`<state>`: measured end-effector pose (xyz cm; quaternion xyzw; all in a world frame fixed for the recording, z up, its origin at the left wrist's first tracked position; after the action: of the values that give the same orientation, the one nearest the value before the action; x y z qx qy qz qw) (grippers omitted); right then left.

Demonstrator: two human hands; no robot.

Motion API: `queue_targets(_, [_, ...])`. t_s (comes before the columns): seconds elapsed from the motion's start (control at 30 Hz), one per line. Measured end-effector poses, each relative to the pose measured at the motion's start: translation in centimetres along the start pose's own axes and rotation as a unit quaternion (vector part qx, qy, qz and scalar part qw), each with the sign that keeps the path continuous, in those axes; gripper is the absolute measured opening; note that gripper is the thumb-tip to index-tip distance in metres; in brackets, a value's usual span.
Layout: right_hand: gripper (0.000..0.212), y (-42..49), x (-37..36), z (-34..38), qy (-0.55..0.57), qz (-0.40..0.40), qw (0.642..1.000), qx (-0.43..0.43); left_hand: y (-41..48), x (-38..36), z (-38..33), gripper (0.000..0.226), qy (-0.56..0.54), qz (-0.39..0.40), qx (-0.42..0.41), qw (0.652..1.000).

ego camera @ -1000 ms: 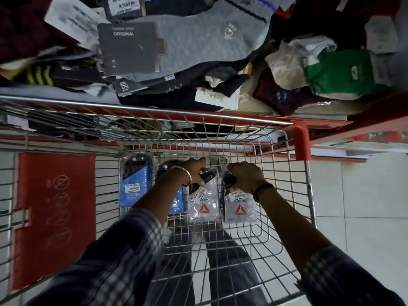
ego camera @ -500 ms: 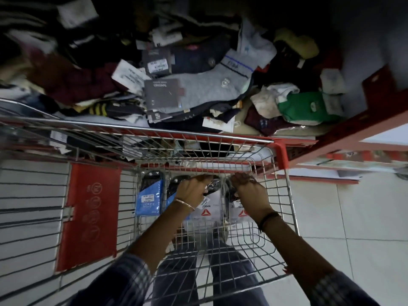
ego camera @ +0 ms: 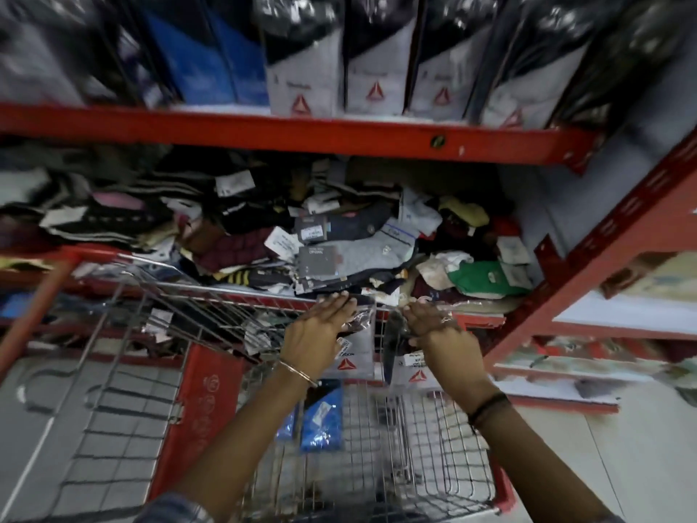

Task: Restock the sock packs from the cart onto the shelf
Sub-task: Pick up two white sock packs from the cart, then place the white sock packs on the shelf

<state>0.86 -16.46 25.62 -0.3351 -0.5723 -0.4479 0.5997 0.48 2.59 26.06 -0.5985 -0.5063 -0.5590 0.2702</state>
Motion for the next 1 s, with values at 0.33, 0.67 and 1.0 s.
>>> queue_targets(0.33, [0.062, 4.3, 14.0, 0.7, -0.022, -0.144, 0.988, 0.048, 5.1, 15.0, -0.8, 0.065, 0.018, -0.196, -0.047, 0.979])
queue_targets(0.67, [0.057, 8.0, 22.7, -0.5, -0.051, -0.232, 0.97, 0.044, 13.4, 25.1, -1.9, 0.064, 0.049, -0.327, -0.102, 0.938])
queue_targets(1.0, [0.051, 10.7, 26.2, -1.9, -0.065, -0.258, 0.964, 0.018, 21.2, 26.1, -2.6, 0.057, 0.052, -0.365, -0.168, 0.914])
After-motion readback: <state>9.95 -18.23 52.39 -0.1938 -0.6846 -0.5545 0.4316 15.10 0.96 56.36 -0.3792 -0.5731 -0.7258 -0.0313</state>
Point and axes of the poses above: each hand's wrist, its own y-axis towards the middle knuckle, its own x-axis out of the back of the hand, z = x × y, the point moved 4 cm from there along y, towards the middle knuckle, and after that the axes turned 8 degrees about z, right-handed, at the moved point
